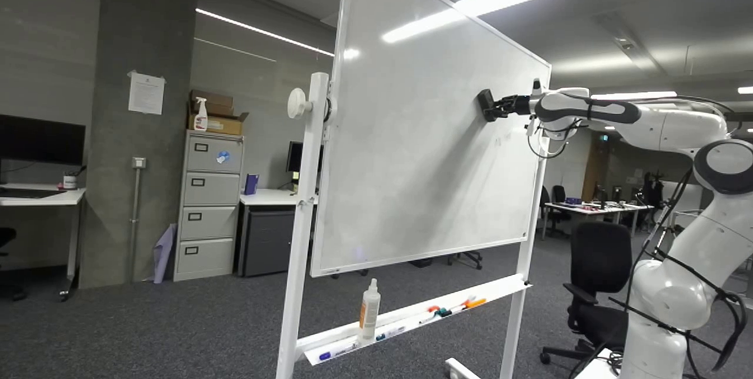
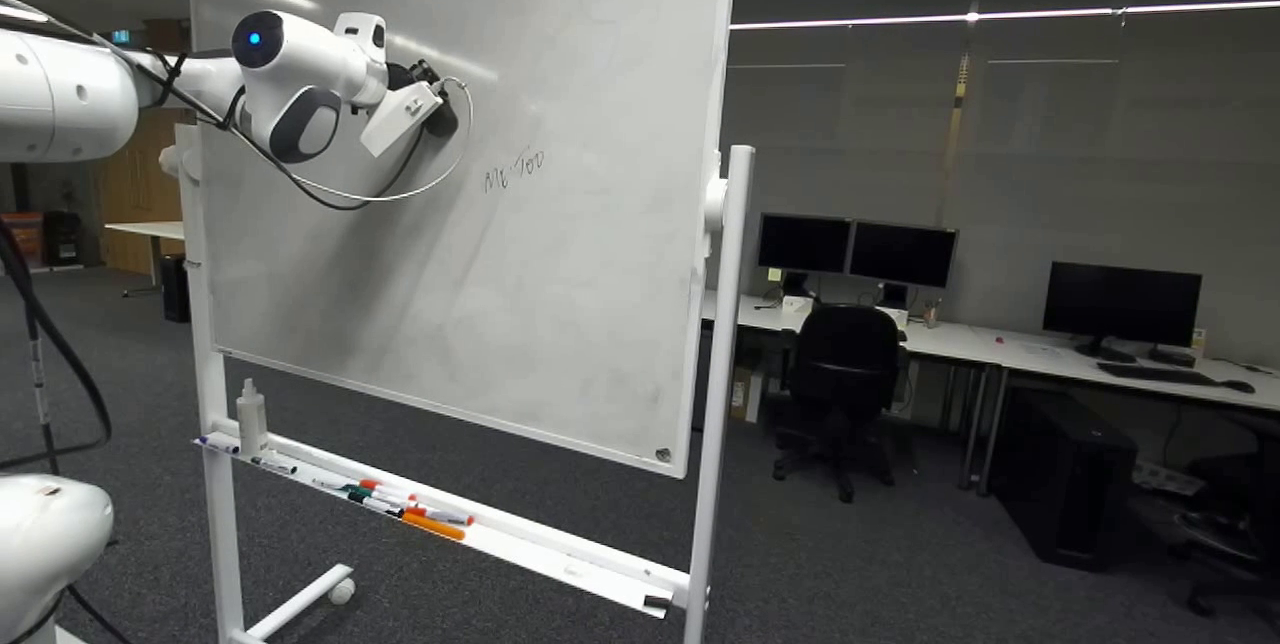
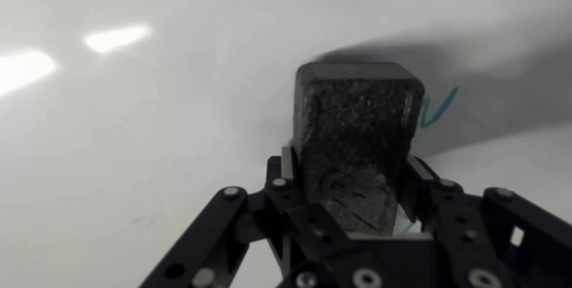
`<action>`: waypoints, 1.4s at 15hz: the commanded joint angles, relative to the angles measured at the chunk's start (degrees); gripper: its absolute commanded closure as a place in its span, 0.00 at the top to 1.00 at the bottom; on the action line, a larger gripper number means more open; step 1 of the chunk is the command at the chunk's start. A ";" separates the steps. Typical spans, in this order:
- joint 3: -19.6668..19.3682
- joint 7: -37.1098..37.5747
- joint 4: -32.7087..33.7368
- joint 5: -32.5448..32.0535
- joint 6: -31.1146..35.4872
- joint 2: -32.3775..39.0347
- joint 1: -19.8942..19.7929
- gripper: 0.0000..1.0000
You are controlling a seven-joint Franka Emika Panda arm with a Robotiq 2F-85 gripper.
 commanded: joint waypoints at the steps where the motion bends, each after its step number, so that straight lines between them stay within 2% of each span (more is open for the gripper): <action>1: 1.66 0.22 -2.79 -0.74 -1.80 -1.81 -0.62 0.34; 7: 5.08 -0.02 -7.76 -2.05 -4.95 -4.00 -1.45 0.34; 13: 6.21 1.52 -9.23 -3.88 -8.13 -4.91 -2.39 0.34; 16: 6.93 3.81 -7.63 -6.06 -8.87 -4.37 -5.18 0.34; 18: 7.93 6.86 -6.17 -8.30 -9.95 -3.77 -8.42 0.34; 21: 11.32 13.53 -3.06 -14.07 -14.49 -2.94 -15.68 0.34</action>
